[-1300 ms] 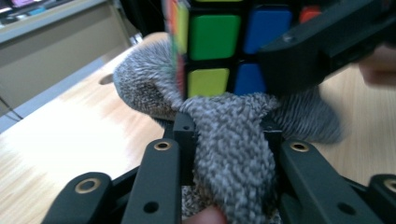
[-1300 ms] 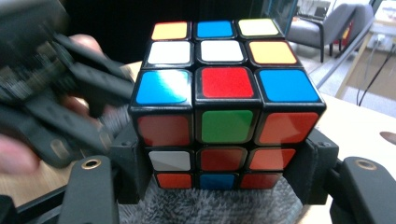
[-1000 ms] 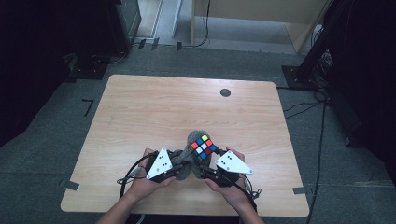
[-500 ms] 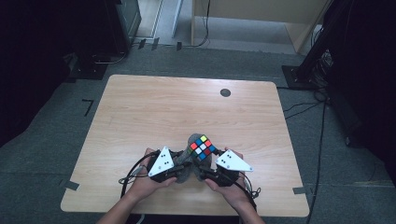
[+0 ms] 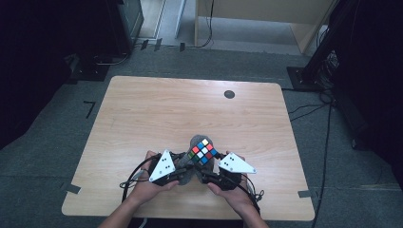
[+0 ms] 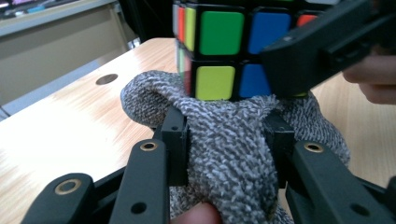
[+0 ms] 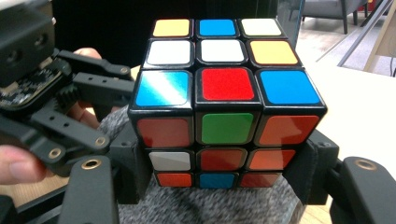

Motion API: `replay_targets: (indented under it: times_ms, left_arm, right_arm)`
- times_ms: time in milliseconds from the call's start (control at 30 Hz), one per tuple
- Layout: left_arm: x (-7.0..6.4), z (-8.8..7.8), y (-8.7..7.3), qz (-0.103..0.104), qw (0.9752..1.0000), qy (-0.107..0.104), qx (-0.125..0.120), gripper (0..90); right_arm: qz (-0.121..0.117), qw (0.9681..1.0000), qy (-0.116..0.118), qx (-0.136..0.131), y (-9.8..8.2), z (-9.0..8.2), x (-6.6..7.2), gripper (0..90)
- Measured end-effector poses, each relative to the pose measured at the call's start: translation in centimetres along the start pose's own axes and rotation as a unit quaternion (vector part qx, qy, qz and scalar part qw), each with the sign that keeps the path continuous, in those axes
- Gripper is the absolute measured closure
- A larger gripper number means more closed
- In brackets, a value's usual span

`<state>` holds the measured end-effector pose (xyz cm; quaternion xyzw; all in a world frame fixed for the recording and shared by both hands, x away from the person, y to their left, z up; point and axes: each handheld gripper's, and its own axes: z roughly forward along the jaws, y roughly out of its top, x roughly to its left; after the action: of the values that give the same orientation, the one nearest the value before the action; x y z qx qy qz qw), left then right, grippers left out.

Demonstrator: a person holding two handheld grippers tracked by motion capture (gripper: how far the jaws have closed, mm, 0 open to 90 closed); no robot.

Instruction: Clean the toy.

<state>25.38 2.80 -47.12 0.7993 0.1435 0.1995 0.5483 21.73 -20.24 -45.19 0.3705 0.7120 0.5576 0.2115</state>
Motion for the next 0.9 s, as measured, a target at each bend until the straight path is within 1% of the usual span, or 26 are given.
replay_targets:
  times_ms: [33,67,100,167,200,233,267,300,333,367,400,433,467,500,533,567,600,633,667,700,733,767,800,833,867,900]
  left_arm:
    - [0.1,-0.1,0.0,0.000,1.0000,0.001,-0.002,62.7]
    - [0.1,-0.3,0.0,0.001,0.9999,-0.001,-0.014,62.9]
    - [0.1,-0.3,0.0,0.001,0.9999,-0.001,-0.014,62.9]
    - [0.2,-0.6,0.1,-0.006,0.9995,-0.005,-0.031,62.9]
    - [0.3,-0.7,0.2,-0.006,0.9994,-0.004,-0.033,62.9]
    - [0.3,-0.6,0.2,-0.008,0.9995,-0.003,-0.031,62.7]
    - [0.4,-0.5,0.1,-0.009,0.9997,0.000,-0.024,62.5]
    - [0.5,-0.1,-0.2,-0.012,0.9999,0.007,-0.001,62.4]
    - [0.5,-0.1,-0.2,-0.012,0.9999,0.007,-0.001,62.1]
    - [0.6,0.3,-0.5,-0.020,0.9996,0.004,0.021,61.7]
    - [0.6,0.3,-0.5,-0.020,0.9996,0.004,0.021,61.3]
    - [0.7,0.5,-0.6,-0.023,0.9993,-0.001,0.030,61.3]
    - [0.6,0.9,-0.7,-0.022,0.9985,-0.001,0.051,59.4]
    - [0.6,0.9,-0.7,-0.022,0.9985,-0.001,0.051,57.7]
    - [0.6,1.1,-0.8,-0.023,0.9972,0.010,0.070,57.7]
    - [0.8,1.4,-0.9,-0.031,0.9951,0.021,0.092,56.6]
    - [1.1,1.6,-1.2,-0.044,0.9927,0.028,0.109,56.2]
    - [1.4,1.7,-1.4,-0.060,0.9906,0.032,0.119,55.9]
    - [2.1,1.6,-1.7,-0.088,0.9876,0.040,0.124,53.2]
    - [2.1,1.6,-1.7,-0.088,0.9876,0.040,0.124,49.8]
    - [2.3,1.4,-1.6,-0.099,0.9865,0.041,0.124,49.8]
    - [2.5,1.2,-1.4,-0.105,0.9862,0.039,0.122,39.8]
    - [2.6,1.0,-1.1,-0.104,0.9862,0.041,0.123,39.8]
    - [2.5,0.9,-0.9,-0.097,0.9859,0.049,0.127,26.4]
    - [2.5,0.9,-0.6,-0.091,0.9856,0.058,0.130,26.4]
    - [2.5,0.8,-0.4,-0.093,0.9851,0.063,0.130,21.3]
  right_arm:
    - [0.002,1.0000,-0.001,0.002,0.0,0.0,-0.1,34.5]
    - [0.001,0.9999,-0.011,0.003,0.0,-0.1,-0.5,34.5]
    - [0.001,0.9999,-0.011,0.003,0.0,-0.1,-0.5,34.5]
    - [0.006,0.9996,-0.026,0.010,-0.1,-0.1,-1.0,34.6]
    - [0.011,0.9995,-0.028,0.011,-0.1,-0.2,-1.3,34.6]
    - [0.017,0.9994,-0.029,0.010,-0.1,-0.2,-1.5,34.6]
    - [0.020,0.9993,-0.028,0.009,-0.1,-0.3,-1.5,34.5]
    - [0.019,0.9996,-0.021,0.005,0.0,-0.3,-1.3,34.6]
    - [0.019,0.9996,-0.021,0.005,0.0,-0.3,-1.3,34.6]
    - [0.010,0.9999,-0.008,0.002,0.1,-0.3,-0.9,34.5]
    - [0.010,0.9999,-0.008,0.002,0.1,-0.3,-0.9,34.5]
    - [0.003,1.0000,-0.006,0.003,0.0,-0.2,-0.7,34.5]
    - [-0.011,0.9998,-0.010,0.014,-0.2,0.1,-0.3,34.5]
    - [-0.011,0.9998,-0.010,0.014,-0.2,0.1,-0.3,34.5]
    - [-0.017,0.9994,-0.019,0.022,-0.3,0.3,-0.3,34.5]
    - [-0.018,0.9988,-0.031,0.032,-0.5,0.4,-0.4,34.5]
    - [-0.012,0.9984,-0.041,0.038,-0.6,0.5,-0.6,34.5]
    - [-0.005,0.9981,-0.046,0.041,-0.6,0.5,-0.8,34.6]
    - [-0.003,0.9976,-0.056,0.041,-0.6,0.4,-1.1,34.5]
    - [-0.003,0.9976,-0.056,0.041,-0.6,0.4,-1.1,34.5]
    - [-0.004,0.9974,-0.059,0.040,-0.5,0.3,-1.1,34.5]
    - [-0.006,0.9974,-0.063,0.035,-0.4,0.2,-1.2,34.5]
    - [-0.006,0.9974,-0.063,0.035,-0.4,0.2,-1.2,34.5]
    - [-0.005,0.9971,-0.068,0.034,-0.4,0.1,-1.3,34.5]
    - [-0.005,0.9971,-0.068,0.034,-0.4,0.1,-1.3,34.5]
    - [-0.004,0.9970,-0.070,0.034,-0.4,0.1,-1.4,34.5]
